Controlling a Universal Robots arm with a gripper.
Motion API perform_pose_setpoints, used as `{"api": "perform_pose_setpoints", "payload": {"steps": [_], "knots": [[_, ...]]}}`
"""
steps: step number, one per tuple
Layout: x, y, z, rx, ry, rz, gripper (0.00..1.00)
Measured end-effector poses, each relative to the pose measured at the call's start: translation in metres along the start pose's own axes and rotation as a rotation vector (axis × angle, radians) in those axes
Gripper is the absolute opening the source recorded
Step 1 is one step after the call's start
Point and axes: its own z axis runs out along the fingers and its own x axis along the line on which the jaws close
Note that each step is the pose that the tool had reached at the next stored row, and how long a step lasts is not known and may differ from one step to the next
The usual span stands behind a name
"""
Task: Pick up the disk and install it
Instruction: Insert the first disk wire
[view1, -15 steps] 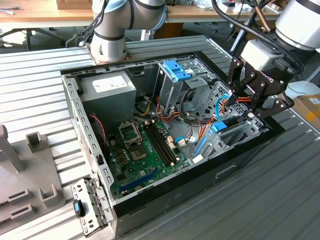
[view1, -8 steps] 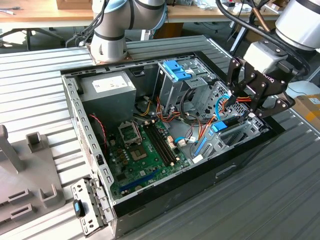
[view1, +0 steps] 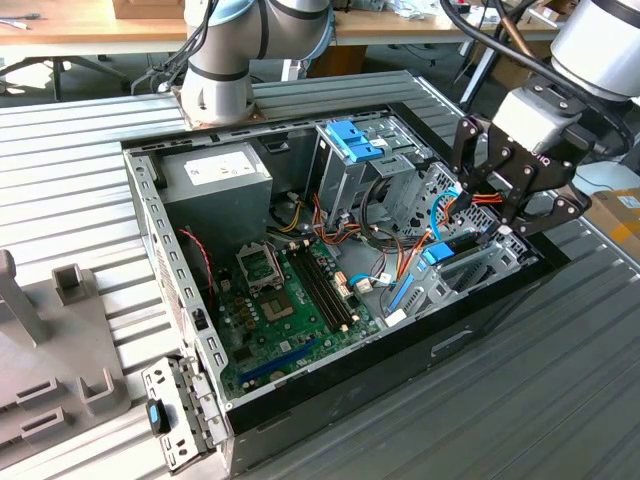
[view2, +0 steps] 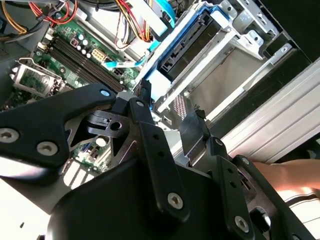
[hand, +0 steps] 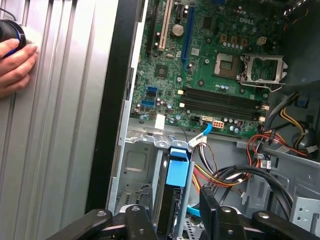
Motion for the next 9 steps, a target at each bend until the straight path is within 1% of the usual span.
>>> {"api": "perform_pose_setpoints", "payload": {"steps": [3,9], "knots": [[0.0000,0.0000,0.0000,-0.0008,-0.0001,-0.030,0.50],[0.0000,0.0000,0.0001,-0.0029,-0.0007,-0.104,0.50]]}}
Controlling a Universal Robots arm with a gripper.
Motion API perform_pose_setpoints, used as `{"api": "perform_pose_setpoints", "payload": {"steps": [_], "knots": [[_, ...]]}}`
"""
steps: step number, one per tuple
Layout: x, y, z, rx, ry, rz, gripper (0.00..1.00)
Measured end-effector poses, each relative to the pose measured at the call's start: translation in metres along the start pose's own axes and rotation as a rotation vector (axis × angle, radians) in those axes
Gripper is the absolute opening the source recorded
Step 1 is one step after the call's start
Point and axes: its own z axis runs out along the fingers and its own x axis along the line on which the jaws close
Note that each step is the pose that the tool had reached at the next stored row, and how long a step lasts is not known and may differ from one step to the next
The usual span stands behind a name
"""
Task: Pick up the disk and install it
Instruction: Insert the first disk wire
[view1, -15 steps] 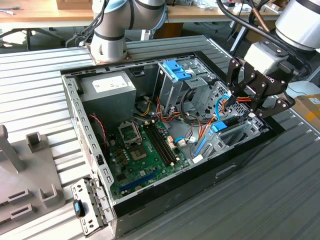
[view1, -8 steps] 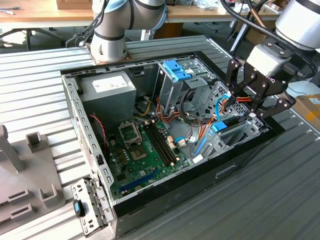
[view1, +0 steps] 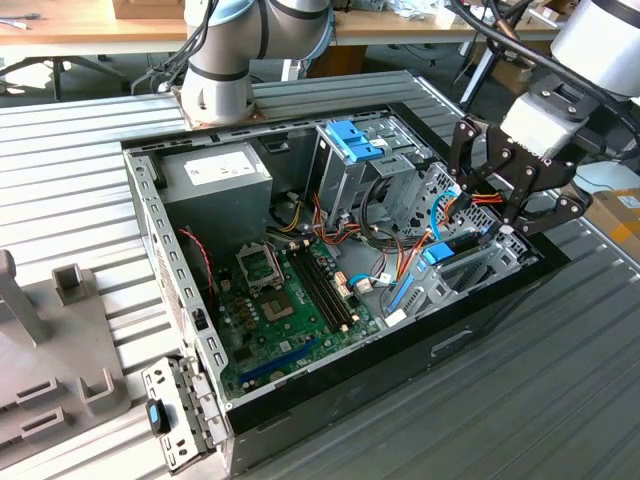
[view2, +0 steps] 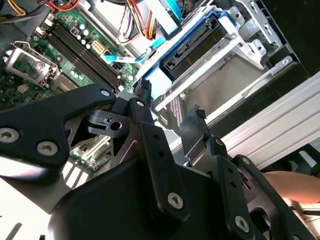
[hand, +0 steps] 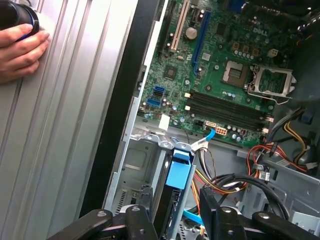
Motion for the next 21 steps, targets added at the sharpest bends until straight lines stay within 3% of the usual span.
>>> {"api": "perform_pose_setpoints", "payload": {"steps": [2,16,19,21], "knots": [[0.0000,0.0000,0.0000,-0.0007,-0.0001,-0.024,0.50],[0.0000,0.0000,0.0000,-0.0007,-0.0001,-0.027,0.50],[0.0000,0.0000,0.0000,-0.0011,-0.0002,-0.041,0.50],[0.0000,-0.0001,0.0001,-0.0021,-0.0005,-0.076,0.50]]}}
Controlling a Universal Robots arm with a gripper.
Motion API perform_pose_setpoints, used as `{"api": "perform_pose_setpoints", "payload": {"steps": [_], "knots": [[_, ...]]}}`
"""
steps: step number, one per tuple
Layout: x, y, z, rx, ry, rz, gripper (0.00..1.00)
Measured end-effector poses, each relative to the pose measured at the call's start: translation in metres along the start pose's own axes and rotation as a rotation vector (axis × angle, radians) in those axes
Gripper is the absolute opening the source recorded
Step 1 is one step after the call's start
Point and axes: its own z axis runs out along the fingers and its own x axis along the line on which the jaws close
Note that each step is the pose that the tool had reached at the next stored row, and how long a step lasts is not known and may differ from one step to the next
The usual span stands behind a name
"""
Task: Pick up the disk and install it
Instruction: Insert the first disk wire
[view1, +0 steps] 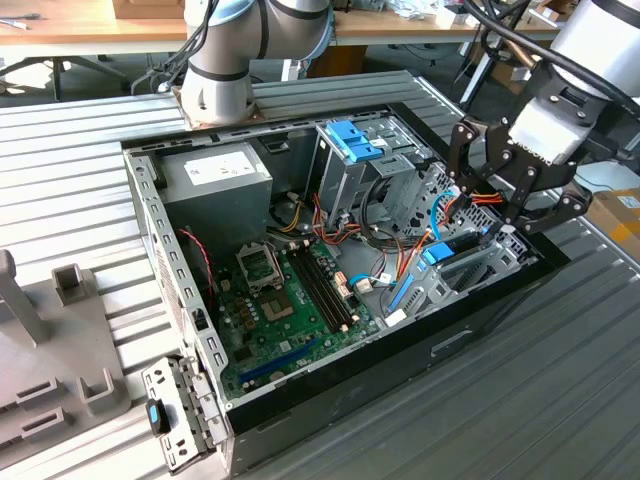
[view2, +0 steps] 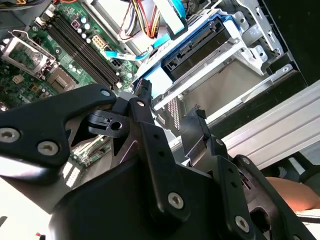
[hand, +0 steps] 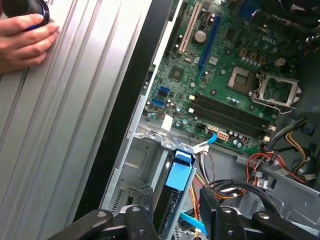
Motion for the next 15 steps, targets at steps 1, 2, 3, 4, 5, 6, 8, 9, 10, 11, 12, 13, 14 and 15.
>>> {"api": "perform_pose_setpoints", "payload": {"steps": [1,2,3,4,5,6,8,9,10,11,12,13,14,15], "knots": [[0.0000,-0.0001,0.0001,-0.0006,-0.0002,-0.025,0.50],[0.0000,-0.0002,0.0001,-0.0010,-0.0003,-0.039,0.50],[0.0000,-0.0002,0.0001,-0.0014,-0.0003,-0.053,0.50],[0.0000,-0.0002,0.0002,-0.0018,-0.0005,-0.067,0.50],[0.0000,-0.0002,0.0002,-0.0023,-0.0005,-0.084,0.50],[0.0000,-0.0002,0.0003,-0.0029,-0.0007,-0.106,0.50],[0.0000,-0.0002,0.0004,-0.0040,-0.0009,-0.145,0.50],[0.0000,-0.0002,0.0005,-0.0045,-0.0010,-0.162,0.50],[0.0000,-0.0002,0.0006,-0.0054,-0.0014,-0.198,0.50],[0.0000,-0.0002,0.0007,-0.0061,-0.0015,-0.226,0.50],[0.0000,-0.0002,0.0008,-0.0066,-0.0017,-0.244,0.50],[0.0000,-0.0002,0.0008,-0.0077,-0.0020,-0.283,0.50],[0.0000,-0.0002,0.0009,-0.0083,-0.0021,-0.306,0.50],[0.0000,-0.0002,0.0009,-0.0088,-0.0023,-0.324,0.50]]}}
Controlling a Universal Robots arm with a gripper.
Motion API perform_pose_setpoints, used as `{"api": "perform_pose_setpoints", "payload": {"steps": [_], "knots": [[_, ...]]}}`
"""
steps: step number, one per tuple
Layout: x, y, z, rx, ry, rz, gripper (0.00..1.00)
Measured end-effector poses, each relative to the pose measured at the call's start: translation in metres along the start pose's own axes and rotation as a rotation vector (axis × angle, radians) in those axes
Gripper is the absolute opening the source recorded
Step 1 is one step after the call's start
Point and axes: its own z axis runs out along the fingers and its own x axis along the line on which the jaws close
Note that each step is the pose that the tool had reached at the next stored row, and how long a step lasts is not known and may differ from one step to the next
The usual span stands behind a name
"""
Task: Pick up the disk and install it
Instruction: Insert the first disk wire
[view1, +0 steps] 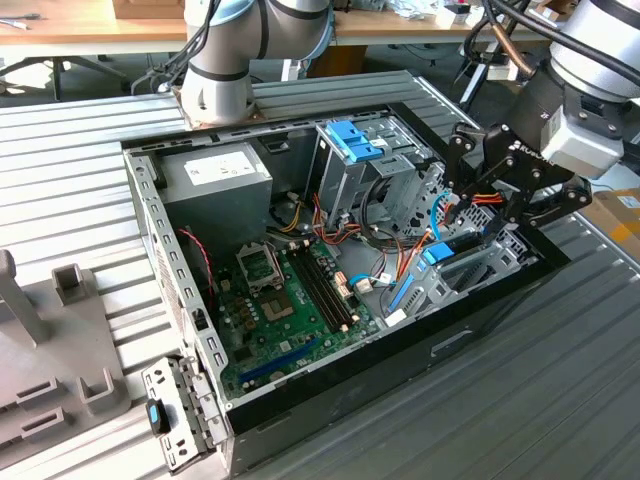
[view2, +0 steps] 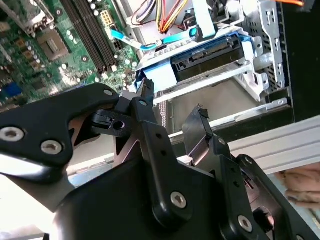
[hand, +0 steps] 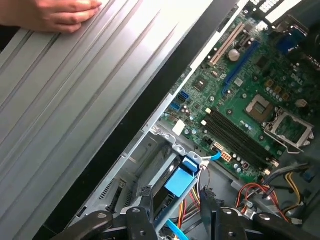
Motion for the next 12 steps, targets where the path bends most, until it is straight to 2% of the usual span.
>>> {"api": "perform_pose_setpoints", "payload": {"steps": [3,6,12], "knots": [[0.0000,0.0000,0.0002,-0.0023,-0.0006,-0.088,0.50],[0.0000,0.0000,0.0005,-0.0058,-0.0015,-0.214,0.50],[0.0000,0.0000,0.0007,-0.0091,-0.0023,-0.337,0.50]]}}
